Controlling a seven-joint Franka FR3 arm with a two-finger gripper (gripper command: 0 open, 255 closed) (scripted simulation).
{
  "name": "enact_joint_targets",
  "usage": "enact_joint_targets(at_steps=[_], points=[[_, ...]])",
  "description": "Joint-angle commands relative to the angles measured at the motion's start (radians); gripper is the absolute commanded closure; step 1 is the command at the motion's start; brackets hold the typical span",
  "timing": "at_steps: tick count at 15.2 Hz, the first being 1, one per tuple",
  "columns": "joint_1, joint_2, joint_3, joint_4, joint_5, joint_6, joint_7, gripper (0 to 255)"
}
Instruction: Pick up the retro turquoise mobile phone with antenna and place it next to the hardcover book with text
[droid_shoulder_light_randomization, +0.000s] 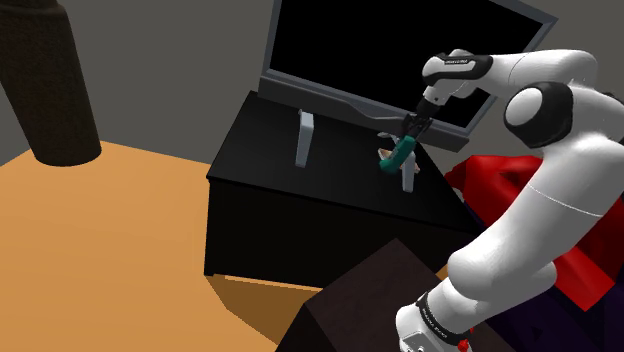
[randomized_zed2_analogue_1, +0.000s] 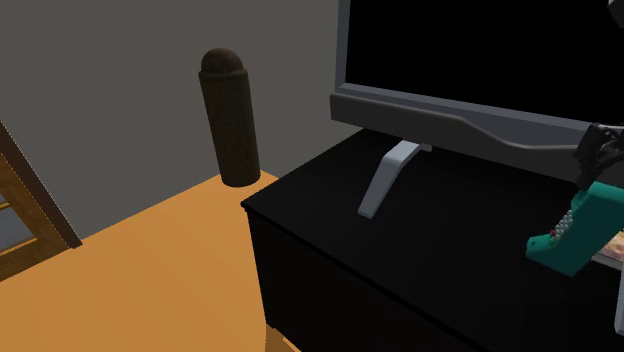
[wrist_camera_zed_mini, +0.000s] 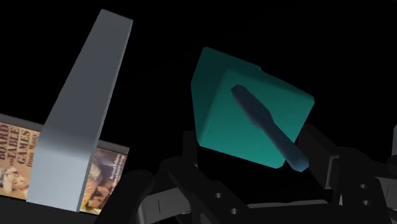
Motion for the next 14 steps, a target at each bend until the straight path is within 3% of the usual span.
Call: enact_joint_targets(at_steps=[1, 8, 14], points=[[-0.028, 0.014, -0.017, 0.022, 0.007, -0.012, -0.047, 255], [-0.14, 0.12, -0.068, 0.162, 0.048, -0.065, -0.206, 255], [-0.257, 0.253, -0.096, 0.35, 0.096, -0.138, -0.331, 255]])
